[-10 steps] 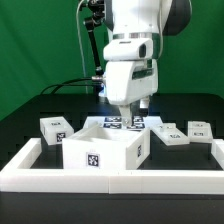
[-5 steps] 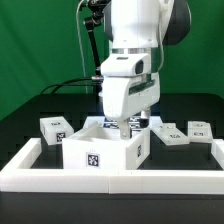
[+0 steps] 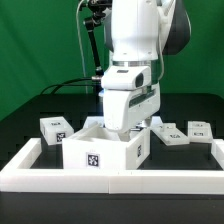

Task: Assemble cabinet

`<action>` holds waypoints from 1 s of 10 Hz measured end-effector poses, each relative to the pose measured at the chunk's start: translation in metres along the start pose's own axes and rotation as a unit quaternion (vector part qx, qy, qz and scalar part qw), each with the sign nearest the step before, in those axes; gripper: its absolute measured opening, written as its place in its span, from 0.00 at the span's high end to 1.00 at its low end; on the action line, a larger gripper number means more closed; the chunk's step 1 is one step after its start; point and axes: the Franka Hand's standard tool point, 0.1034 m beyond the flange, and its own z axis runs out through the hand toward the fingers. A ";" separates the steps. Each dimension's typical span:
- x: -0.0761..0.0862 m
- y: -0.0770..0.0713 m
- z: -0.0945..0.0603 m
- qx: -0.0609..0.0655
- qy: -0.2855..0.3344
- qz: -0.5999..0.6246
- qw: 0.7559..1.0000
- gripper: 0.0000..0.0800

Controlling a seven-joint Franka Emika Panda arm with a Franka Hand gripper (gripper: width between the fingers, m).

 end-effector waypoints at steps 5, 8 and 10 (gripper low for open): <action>0.001 0.000 0.001 -0.004 0.003 -0.001 1.000 0.57; 0.001 0.000 0.001 -0.004 0.003 -0.001 1.000 0.95; 0.001 0.000 0.001 -0.004 0.003 -0.001 1.000 0.96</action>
Offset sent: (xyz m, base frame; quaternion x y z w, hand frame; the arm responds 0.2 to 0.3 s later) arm 0.0000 0.0000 0.0000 0.0000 0.0000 0.0000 1.0000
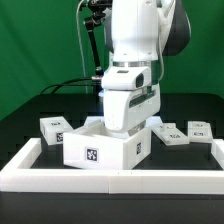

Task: Assemble cabinet

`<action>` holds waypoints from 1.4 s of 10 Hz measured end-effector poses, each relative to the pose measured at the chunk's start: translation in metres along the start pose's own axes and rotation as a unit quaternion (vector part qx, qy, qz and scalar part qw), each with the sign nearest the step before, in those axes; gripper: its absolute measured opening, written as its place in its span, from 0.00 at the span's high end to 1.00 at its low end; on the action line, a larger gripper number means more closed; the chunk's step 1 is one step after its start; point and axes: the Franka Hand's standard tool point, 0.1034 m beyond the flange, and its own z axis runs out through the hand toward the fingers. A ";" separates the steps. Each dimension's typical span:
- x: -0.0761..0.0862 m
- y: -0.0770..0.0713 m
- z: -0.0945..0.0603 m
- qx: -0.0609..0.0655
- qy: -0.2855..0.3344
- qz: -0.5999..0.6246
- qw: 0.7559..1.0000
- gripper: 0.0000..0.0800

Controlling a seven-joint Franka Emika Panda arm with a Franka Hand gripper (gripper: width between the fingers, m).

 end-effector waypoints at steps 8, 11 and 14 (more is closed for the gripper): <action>-0.001 0.000 0.000 0.004 -0.003 -0.162 0.987 0.96; 0.010 -0.007 0.000 0.011 -0.009 -0.200 0.980 0.96; 0.011 -0.006 0.000 0.010 -0.009 -0.206 0.978 0.96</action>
Offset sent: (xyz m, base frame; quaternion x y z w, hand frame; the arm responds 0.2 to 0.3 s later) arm 0.0000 0.0000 0.0000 0.0000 0.0000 0.0000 1.0000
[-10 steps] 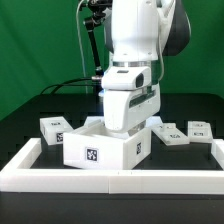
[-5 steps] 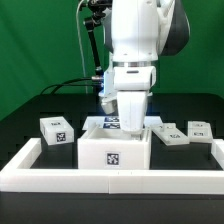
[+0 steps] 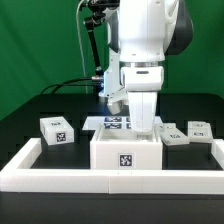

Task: Assemble cabinet

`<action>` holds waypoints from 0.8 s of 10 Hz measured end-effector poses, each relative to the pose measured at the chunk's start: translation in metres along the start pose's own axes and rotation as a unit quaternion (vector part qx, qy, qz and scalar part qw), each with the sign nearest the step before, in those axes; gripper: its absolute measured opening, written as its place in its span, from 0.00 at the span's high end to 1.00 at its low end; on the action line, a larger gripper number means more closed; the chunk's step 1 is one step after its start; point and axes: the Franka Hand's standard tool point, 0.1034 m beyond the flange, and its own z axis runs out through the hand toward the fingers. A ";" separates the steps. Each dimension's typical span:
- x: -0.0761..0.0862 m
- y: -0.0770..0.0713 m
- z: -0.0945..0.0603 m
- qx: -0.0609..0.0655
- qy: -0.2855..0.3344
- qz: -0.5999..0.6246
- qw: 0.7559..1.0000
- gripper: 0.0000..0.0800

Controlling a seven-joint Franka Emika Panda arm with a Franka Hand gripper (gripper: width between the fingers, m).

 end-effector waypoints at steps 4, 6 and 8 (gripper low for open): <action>0.043 0.017 0.001 0.005 0.002 -0.013 1.000 0.96; 0.071 0.028 0.001 0.002 0.007 -0.008 1.000 0.96; 0.088 0.028 0.001 0.001 0.009 0.000 1.000 0.96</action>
Offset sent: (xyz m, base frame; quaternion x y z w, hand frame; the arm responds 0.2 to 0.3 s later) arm 0.0240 0.0383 0.0012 0.0181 -0.0223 -0.0185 0.9994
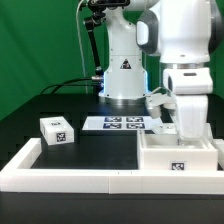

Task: Assemble cabinet

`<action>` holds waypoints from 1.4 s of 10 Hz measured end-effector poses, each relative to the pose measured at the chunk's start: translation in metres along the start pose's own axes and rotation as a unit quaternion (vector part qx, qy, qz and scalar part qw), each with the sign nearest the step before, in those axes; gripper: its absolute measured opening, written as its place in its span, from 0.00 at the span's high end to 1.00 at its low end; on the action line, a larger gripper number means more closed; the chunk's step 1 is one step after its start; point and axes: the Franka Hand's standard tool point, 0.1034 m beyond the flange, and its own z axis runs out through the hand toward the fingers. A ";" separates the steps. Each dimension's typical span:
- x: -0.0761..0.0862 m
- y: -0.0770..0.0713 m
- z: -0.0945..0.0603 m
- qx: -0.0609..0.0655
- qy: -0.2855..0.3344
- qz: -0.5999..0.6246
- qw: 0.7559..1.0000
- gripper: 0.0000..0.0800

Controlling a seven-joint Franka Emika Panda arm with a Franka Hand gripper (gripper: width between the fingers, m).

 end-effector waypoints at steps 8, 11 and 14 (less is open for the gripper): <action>0.017 0.000 -0.001 0.022 -0.005 0.018 1.000 0.96; 0.017 0.004 -0.008 0.015 -0.005 0.026 1.000 0.47; 0.008 -0.004 -0.035 0.002 -0.008 0.041 0.999 0.10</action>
Offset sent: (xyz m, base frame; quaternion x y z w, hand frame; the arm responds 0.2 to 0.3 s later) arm 0.0078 0.0200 0.0055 0.0109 0.0020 0.0099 0.9999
